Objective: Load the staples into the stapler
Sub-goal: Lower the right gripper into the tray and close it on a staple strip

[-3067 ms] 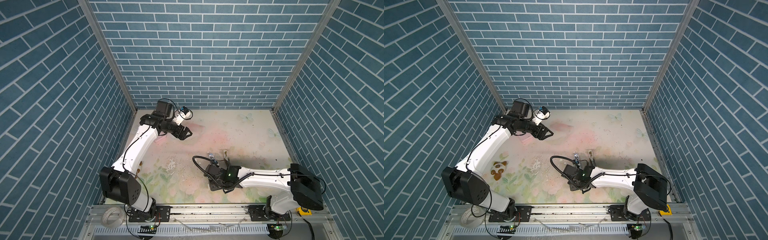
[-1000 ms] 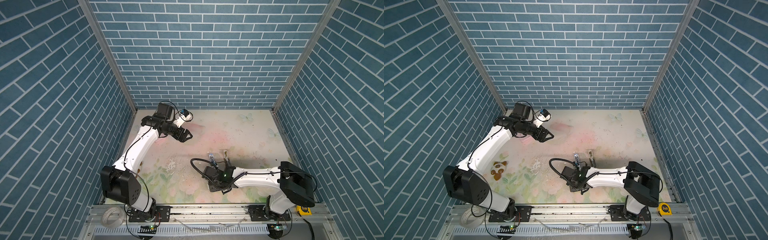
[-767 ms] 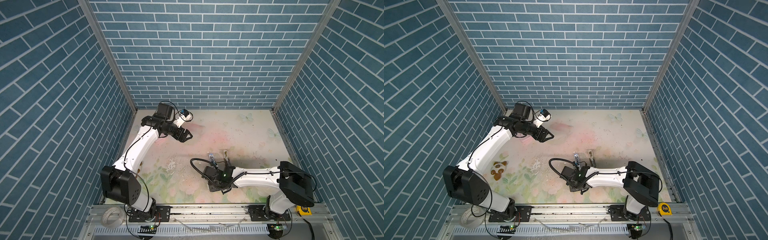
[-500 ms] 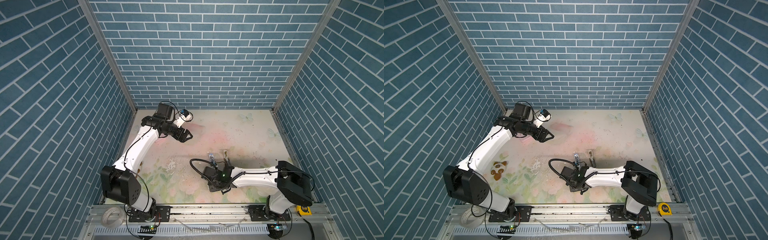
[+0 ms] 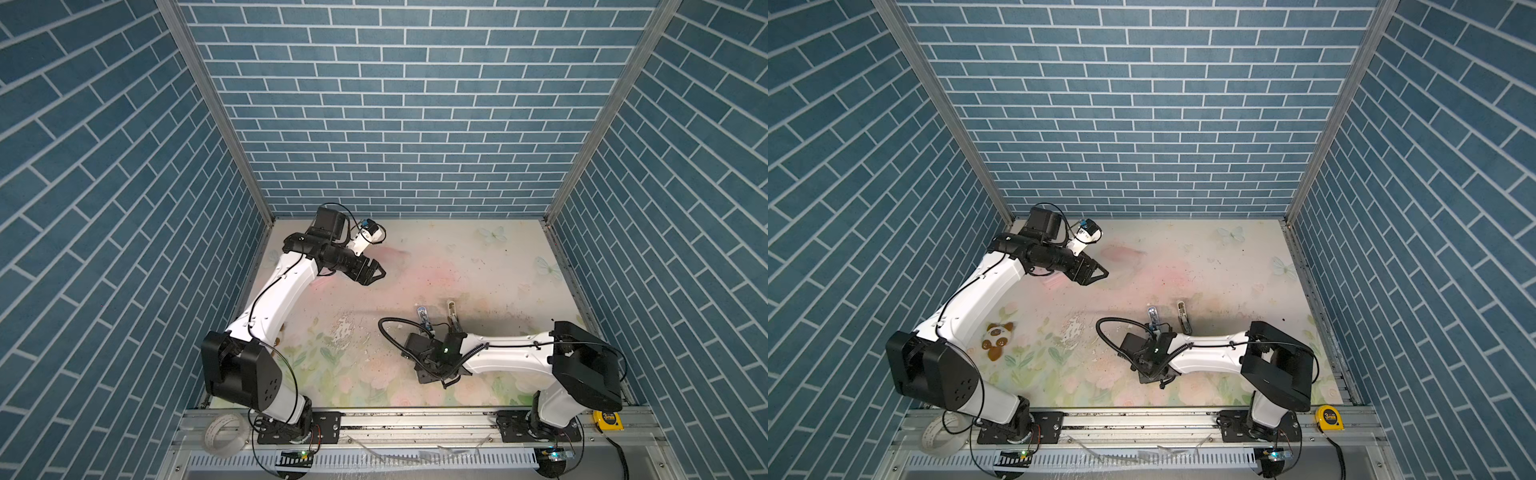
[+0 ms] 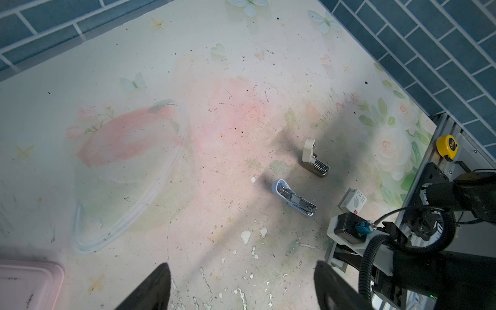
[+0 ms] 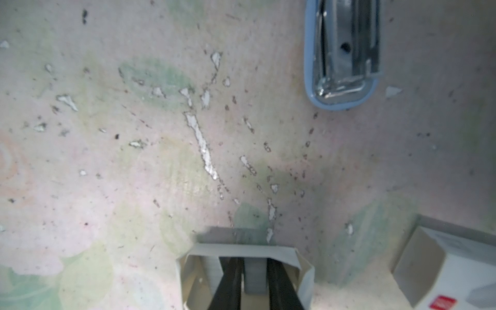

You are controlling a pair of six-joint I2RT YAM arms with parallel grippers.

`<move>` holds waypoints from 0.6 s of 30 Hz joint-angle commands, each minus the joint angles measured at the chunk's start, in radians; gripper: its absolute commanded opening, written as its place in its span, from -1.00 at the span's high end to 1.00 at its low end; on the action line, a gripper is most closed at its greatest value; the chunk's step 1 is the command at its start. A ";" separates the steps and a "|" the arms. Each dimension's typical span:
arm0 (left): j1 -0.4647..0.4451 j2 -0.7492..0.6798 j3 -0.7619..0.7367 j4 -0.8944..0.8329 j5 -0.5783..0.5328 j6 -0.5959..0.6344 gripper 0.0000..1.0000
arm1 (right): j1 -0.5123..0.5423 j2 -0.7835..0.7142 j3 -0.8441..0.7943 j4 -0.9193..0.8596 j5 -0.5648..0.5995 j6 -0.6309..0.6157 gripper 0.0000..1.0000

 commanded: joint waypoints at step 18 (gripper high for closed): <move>0.005 0.001 -0.003 0.010 0.024 -0.016 -0.71 | 0.007 0.010 0.039 -0.075 0.056 0.020 0.74</move>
